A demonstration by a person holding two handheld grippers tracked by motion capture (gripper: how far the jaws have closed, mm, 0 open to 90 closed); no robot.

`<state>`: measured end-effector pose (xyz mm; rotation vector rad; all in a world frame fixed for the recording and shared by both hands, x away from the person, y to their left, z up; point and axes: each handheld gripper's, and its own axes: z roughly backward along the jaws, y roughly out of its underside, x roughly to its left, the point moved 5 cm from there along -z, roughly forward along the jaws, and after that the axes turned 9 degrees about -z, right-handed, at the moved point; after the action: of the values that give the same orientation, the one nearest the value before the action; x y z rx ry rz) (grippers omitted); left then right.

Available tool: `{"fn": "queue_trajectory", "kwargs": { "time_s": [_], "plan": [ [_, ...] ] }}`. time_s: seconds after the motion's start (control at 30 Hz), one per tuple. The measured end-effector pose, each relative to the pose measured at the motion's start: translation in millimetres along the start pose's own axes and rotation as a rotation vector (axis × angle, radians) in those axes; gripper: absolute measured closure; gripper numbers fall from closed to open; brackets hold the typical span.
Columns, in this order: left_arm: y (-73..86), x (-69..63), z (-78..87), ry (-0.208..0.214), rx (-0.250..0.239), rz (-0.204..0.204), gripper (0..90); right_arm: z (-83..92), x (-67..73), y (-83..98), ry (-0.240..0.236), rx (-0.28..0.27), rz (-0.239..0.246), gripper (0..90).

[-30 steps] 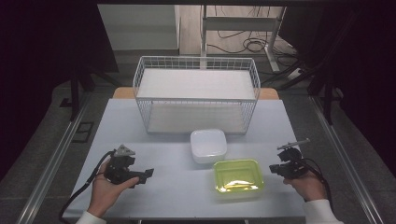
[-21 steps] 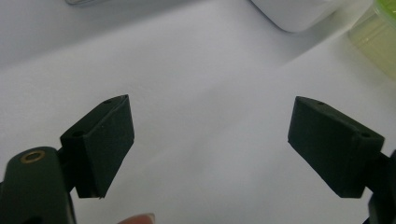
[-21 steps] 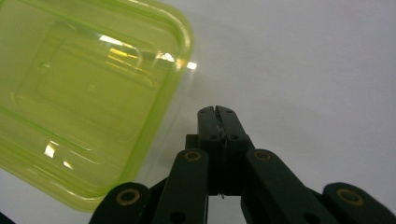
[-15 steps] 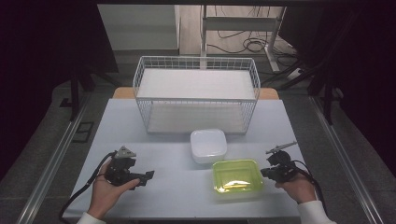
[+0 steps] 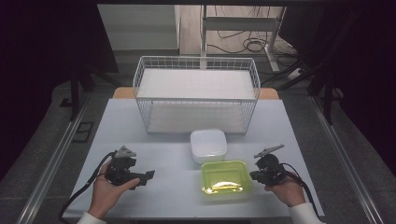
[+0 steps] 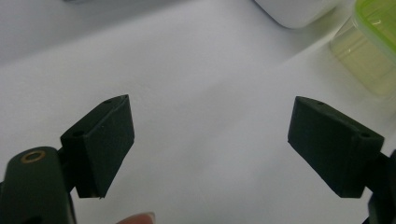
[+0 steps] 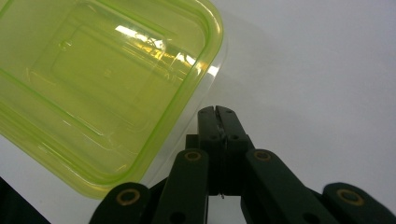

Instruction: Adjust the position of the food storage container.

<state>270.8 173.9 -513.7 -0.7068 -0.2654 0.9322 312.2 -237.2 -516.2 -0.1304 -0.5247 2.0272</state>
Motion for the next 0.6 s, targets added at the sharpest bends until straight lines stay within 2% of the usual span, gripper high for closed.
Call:
{"fn": "queue_trajectory", "kwargs": {
  "time_s": [0.3,0.47,0.5,0.6],
  "plan": [
    [0.0,0.2,-0.6,0.0,0.004,0.001,14.4,-4.5,13.4,-6.5,-0.022,-0.018,0.022,88.9],
    [-0.3,0.4,0.7,-0.001,-0.001,0.007,14.6,-8.2,27.2,-10.4,-0.046,-0.021,0.047,88.9],
    [-0.6,0.6,1.3,0.0,-0.003,0.009,14.6,-9.7,34.7,-12.1,-0.057,-0.024,0.052,88.9],
    [-0.9,0.5,1.5,0.002,-0.008,0.015,14.5,-12.5,45.1,-14.6,-0.074,-0.027,0.072,88.9]
  ]
}}
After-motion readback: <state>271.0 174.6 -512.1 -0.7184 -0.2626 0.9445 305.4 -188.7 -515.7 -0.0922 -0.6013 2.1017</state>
